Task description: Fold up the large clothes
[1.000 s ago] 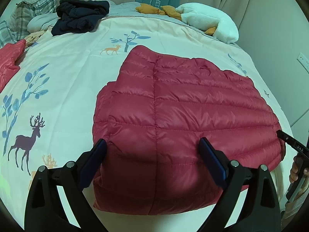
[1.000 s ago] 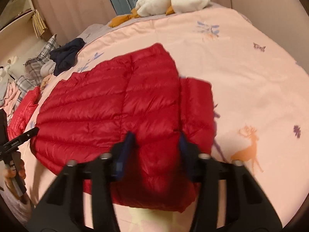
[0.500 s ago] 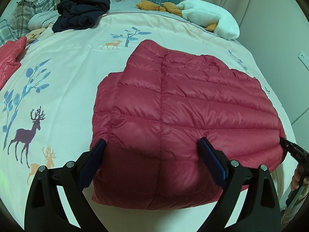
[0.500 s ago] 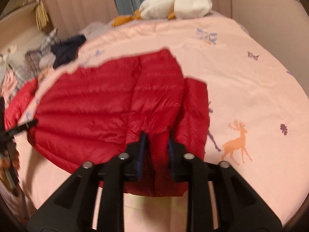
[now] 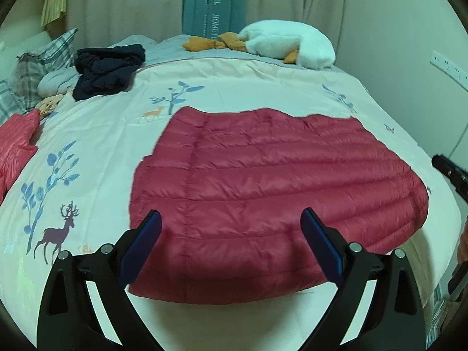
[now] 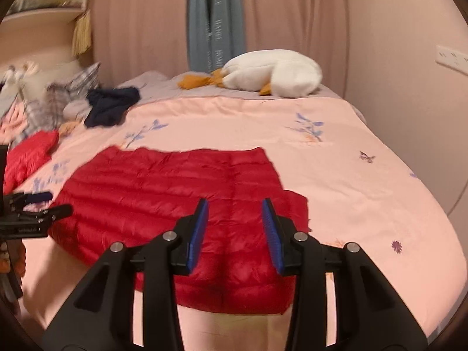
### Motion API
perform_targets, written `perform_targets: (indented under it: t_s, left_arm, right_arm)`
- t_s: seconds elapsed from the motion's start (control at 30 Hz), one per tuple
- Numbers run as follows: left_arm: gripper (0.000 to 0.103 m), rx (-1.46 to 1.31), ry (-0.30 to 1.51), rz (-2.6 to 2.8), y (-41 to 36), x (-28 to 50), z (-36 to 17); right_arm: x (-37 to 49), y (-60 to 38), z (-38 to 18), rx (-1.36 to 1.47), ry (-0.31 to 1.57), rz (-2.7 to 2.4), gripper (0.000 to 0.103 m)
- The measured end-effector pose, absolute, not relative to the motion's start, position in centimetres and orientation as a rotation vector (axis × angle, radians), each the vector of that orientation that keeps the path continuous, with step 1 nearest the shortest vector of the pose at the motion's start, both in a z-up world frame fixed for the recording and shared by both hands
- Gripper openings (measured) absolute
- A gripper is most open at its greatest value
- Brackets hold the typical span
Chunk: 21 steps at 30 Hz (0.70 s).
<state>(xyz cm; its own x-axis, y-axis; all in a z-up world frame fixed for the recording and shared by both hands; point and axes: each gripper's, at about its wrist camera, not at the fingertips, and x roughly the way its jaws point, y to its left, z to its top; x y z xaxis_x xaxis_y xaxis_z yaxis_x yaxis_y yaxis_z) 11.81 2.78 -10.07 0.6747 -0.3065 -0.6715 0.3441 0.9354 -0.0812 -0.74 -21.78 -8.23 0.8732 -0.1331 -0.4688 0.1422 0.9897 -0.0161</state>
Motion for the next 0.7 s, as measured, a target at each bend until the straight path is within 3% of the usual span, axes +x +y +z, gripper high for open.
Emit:
perform_targets:
  t_s: [0.37, 0.7]
  left_arm:
    - [0.096, 0.077, 0.835, -0.405, 0.9, 12.8, -13.0]
    - [0.097, 0.071, 0.869, -0.419, 1.0, 12.8, -14.5]
  right_arm:
    - [2.8, -22.4, -15.0, 0.038, 0.749, -0.141, 0.037]
    - [1.6, -22.7, -15.6, 0.112, 0.763, -0.118, 0.037]
